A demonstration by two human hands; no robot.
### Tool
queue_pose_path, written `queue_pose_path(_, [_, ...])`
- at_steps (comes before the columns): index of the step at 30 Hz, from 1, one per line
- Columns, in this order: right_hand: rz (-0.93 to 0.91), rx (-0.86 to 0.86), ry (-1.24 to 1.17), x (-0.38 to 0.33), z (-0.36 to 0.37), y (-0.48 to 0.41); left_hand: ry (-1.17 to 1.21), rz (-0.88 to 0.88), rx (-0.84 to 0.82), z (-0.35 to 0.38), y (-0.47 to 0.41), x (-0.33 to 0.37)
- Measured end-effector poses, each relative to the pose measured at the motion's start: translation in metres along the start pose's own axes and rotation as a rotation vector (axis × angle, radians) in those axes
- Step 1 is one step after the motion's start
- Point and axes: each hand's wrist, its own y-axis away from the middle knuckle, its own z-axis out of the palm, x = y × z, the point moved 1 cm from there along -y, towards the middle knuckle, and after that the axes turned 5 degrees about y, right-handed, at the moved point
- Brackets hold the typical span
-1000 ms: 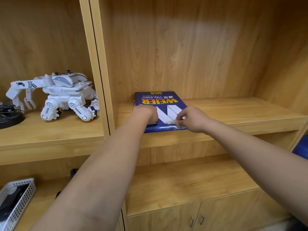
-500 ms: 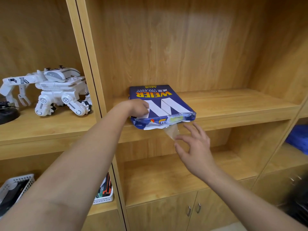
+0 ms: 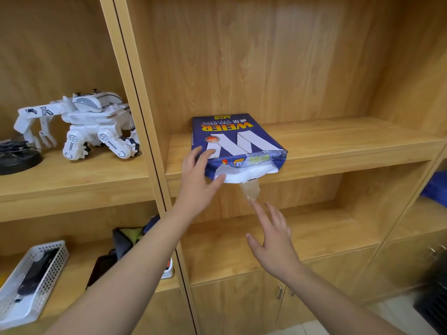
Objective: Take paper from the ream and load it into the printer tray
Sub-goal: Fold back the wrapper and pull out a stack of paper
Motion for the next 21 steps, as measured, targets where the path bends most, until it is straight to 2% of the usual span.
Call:
queue_pose_path(2, [-0.005, -0.062, 0.06, 0.004, 0.005, 0.004, 0.015, -0.064, 0.072, 0.001, 0.002, -0.002])
queue_pose_path(5, [0.003, -0.123, 0.119, 0.014, 0.008, 0.009, -0.003, -0.08, 0.067, 0.003, 0.003, -0.001])
queue_pose_path(7, [0.012, -0.106, 0.075, 0.023, 0.007, 0.008, -0.009, -0.077, 0.058, 0.004, 0.003, -0.003])
queue_pose_path(9, [0.027, -0.013, -0.051, 0.028, -0.002, 0.002, -0.018, -0.057, 0.061, 0.005, 0.003, -0.004])
queue_pose_path(14, [0.006, 0.389, -0.33, 0.021, -0.05, -0.035, -0.022, -0.013, 0.121, 0.008, 0.008, -0.006])
queue_pose_path(18, [-0.05, 0.447, -0.329, 0.007, -0.081, -0.072, -0.085, -0.015, 0.155, 0.014, 0.007, -0.009])
queue_pose_path(21, [0.024, 0.409, -0.255, 0.002, -0.082, -0.095, -0.155, -0.025, 0.2, 0.022, 0.008, -0.006])
